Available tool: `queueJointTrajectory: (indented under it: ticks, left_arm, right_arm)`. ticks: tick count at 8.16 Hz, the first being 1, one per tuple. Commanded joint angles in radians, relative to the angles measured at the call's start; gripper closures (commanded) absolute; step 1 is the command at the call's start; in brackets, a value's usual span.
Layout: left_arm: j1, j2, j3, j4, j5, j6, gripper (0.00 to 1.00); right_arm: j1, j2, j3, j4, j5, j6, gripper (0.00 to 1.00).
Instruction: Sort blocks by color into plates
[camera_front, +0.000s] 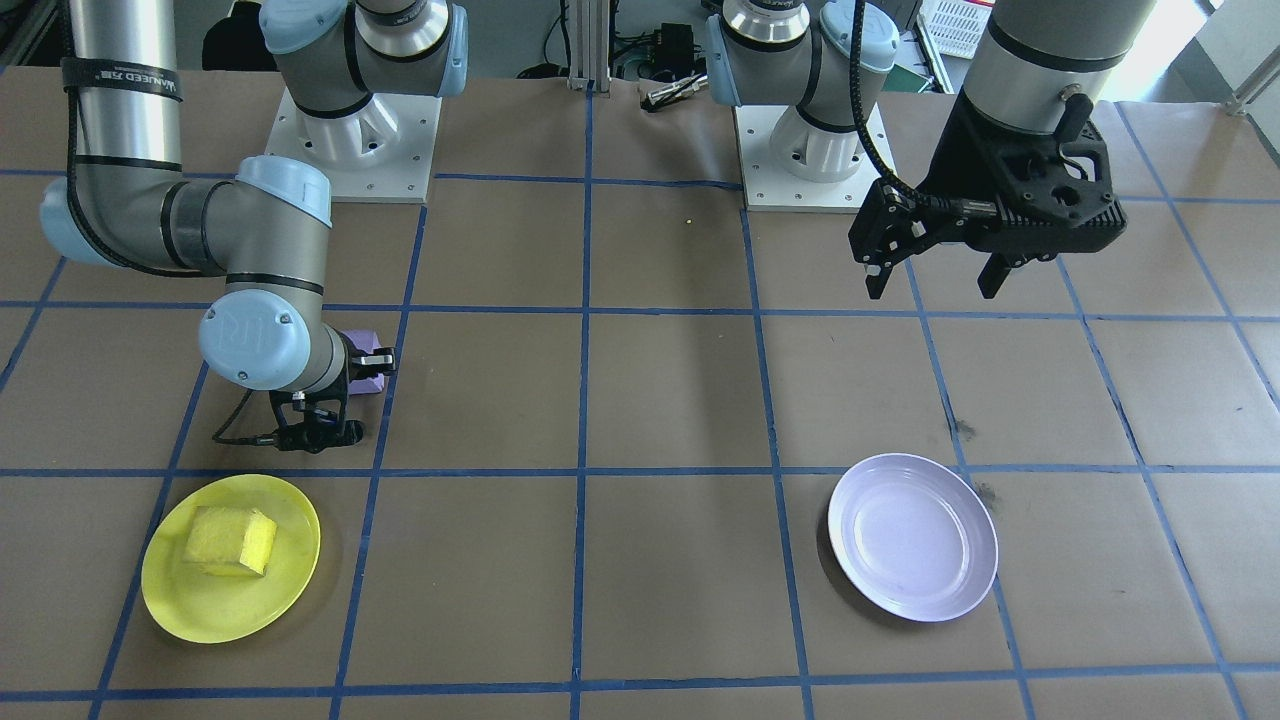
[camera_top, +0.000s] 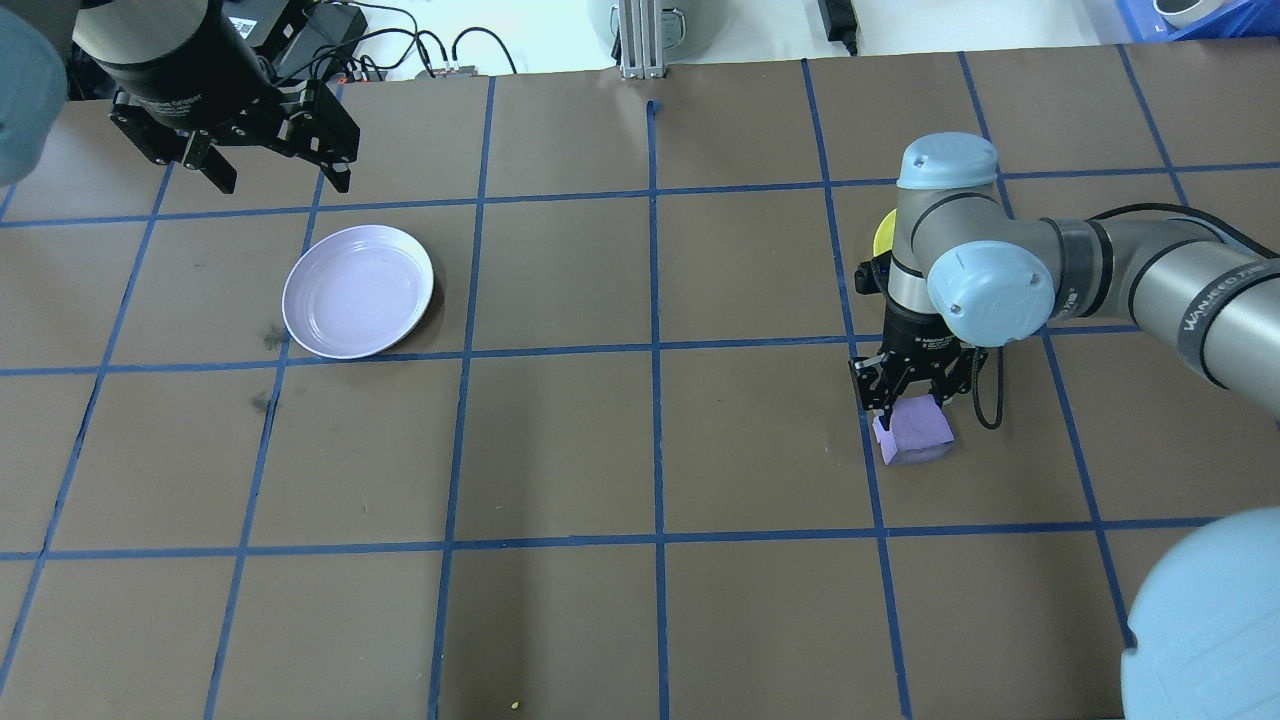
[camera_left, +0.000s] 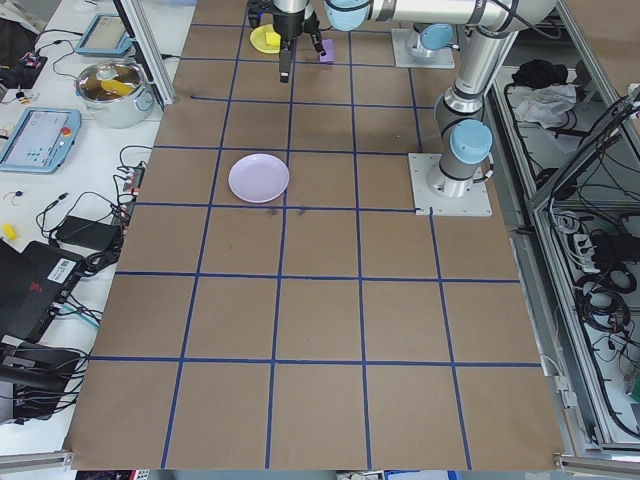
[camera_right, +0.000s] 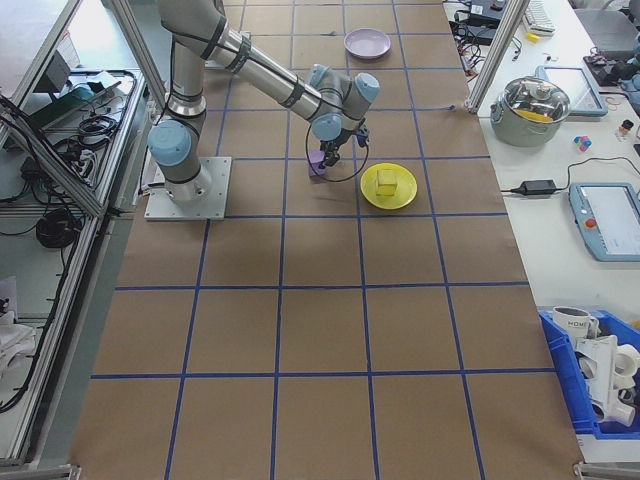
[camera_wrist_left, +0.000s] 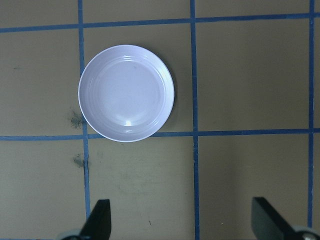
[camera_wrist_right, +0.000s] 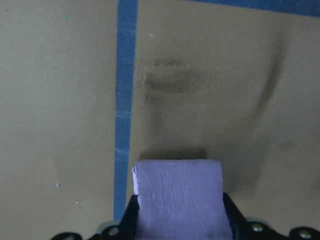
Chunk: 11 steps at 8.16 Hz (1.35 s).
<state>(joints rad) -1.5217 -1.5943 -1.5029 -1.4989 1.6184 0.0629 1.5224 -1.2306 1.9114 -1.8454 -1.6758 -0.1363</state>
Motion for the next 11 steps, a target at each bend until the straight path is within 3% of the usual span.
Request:
queueJointTrajectory:
  ticks: [1,3,6,8,10,11]
  left_arm:
    - [0.0,-0.009,0.001,0.002,0.0,0.014,0.0]
    - [0.0,-0.016,0.0,-0.001,0.003,0.012,0.0]
    - [-0.002,-0.03,0.0,-0.001,0.001,0.012,0.0]
    - [-0.003,-0.02,0.0,-0.007,0.003,0.012,0.0]
    - [-0.003,-0.021,-0.002,-0.018,0.001,0.012,0.0]
    - [-0.008,-0.033,-0.005,-0.018,0.0,0.003,0.0]
  right_arm:
    - [0.021,-0.015,-0.116,0.131,0.071,0.047,0.62]
    - [0.106,-0.003,-0.214,0.155,0.157,0.243,0.6]
    - [0.24,0.006,-0.262,0.132,0.272,0.464,0.6]
    - [0.329,0.072,-0.352,0.07,0.324,0.61,0.6]
    - [0.398,0.192,-0.42,-0.061,0.365,0.767,0.6]
    - [0.444,0.203,-0.432,-0.073,0.378,0.82,0.6]
